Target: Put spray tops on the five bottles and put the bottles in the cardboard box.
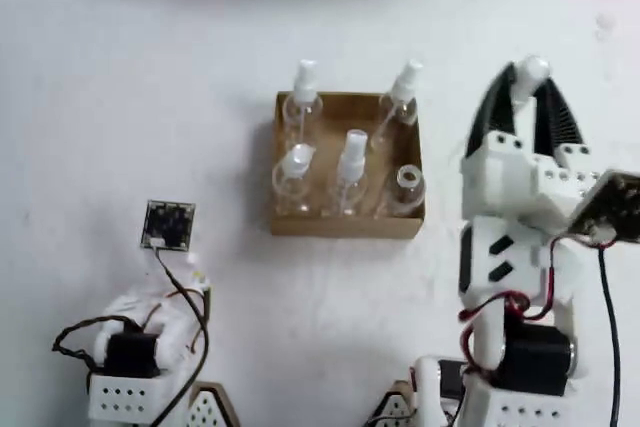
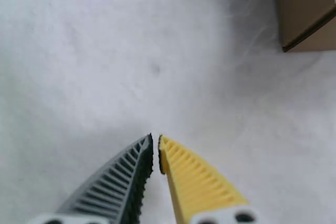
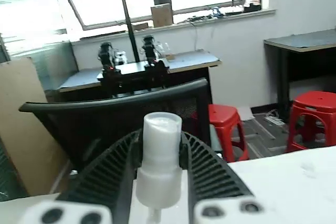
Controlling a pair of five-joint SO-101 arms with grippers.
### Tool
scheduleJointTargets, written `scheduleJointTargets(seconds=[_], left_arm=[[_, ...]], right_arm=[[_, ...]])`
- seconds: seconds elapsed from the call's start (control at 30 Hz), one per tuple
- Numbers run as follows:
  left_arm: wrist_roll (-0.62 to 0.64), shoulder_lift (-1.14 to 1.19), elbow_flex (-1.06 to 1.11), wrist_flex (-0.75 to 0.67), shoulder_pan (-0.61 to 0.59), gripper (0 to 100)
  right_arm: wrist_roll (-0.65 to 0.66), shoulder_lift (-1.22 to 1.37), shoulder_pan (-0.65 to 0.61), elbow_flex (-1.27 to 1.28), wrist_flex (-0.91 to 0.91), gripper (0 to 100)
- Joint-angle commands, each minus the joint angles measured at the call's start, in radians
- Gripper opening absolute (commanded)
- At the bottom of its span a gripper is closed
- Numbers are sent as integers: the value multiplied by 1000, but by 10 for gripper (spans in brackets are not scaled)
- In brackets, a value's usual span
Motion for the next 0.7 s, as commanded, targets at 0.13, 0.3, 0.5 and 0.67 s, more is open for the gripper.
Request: scheduleJointTargets(seconds=[0.13, 0.3, 0.5, 0.67], left_arm=[[-11, -1, -2, -3, 10, 24], [-11, -1, -2, -3, 10, 24], [-11, -1, -2, -3, 10, 24], [-11, -1, -2, -3, 10, 24]], right_arm=[[-21, -19, -154, 92, -200, 15], [-21, -27, -151, 256, -346, 15], [-21, -28, -148, 285, -351, 15], [-21, -28, -99, 281, -351, 15]])
